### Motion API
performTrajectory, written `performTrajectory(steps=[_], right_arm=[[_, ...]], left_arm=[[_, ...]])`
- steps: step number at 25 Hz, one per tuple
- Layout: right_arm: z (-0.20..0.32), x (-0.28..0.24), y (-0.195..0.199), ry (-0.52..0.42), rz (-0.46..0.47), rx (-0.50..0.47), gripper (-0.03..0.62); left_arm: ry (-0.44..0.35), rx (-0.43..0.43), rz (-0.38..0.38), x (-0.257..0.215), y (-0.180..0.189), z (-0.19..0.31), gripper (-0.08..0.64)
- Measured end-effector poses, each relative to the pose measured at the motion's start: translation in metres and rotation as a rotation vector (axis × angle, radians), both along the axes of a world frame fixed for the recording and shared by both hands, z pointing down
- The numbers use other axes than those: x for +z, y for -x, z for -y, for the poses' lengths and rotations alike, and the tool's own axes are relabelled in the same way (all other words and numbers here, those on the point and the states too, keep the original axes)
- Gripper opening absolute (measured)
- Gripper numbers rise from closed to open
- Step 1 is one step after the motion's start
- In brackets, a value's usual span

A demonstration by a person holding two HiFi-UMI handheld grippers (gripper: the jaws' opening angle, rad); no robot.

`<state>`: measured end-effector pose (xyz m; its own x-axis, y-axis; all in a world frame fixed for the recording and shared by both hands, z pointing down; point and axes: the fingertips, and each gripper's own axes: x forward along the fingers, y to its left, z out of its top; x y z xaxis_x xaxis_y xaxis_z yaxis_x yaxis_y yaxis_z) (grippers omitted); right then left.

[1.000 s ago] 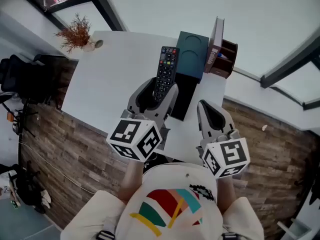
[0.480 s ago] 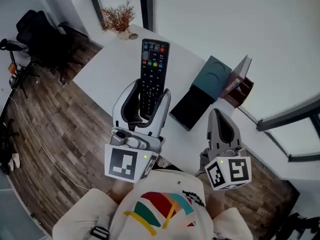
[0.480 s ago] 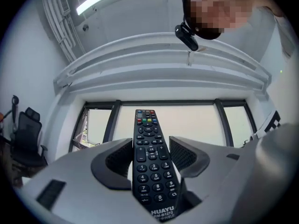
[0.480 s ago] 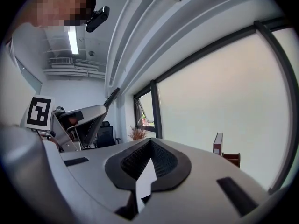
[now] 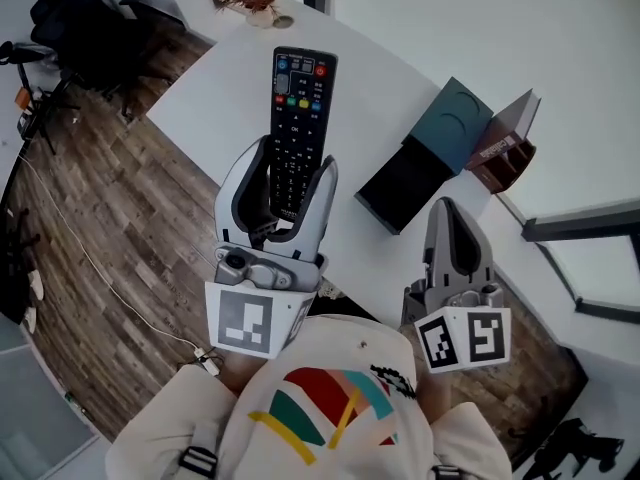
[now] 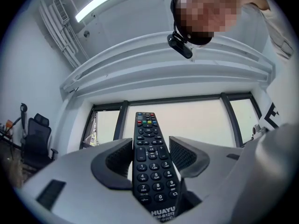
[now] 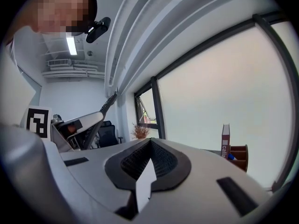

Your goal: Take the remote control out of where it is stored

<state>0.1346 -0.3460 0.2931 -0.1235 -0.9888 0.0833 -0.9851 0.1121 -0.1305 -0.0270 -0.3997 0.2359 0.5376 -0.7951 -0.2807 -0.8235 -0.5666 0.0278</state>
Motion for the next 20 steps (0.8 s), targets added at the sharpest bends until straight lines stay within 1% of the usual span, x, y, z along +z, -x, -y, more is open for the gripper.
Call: performTrajectory(steps=[3,9,12,15,20], right_arm=[[0.006,0.005,0.004,0.011,-0.023,-0.019,-0.006],[0.023,0.009,0.012,0.017,-0.06,-0.042,-0.006],[0.027,0.011,0.008,0.017,-0.086,-0.026,-0.006],[0.029,0.014,0.002,0.023,-0.087,-0.009,-0.006],[0.029,0.014,-0.004,0.018,-0.091,0.01,-0.006]], left_arm=[[0.02,0.0,-0.011,0.008,-0.002,0.006,0.255],[0.021,0.028,-0.032,0.007,-0.012,0.017,0.255],[0.013,0.038,-0.011,0.007,-0.021,0.021,0.255],[0.005,0.036,0.01,0.007,-0.028,0.025,0.255],[0.005,0.053,-0.005,0.003,-0.036,0.026,0.255]])
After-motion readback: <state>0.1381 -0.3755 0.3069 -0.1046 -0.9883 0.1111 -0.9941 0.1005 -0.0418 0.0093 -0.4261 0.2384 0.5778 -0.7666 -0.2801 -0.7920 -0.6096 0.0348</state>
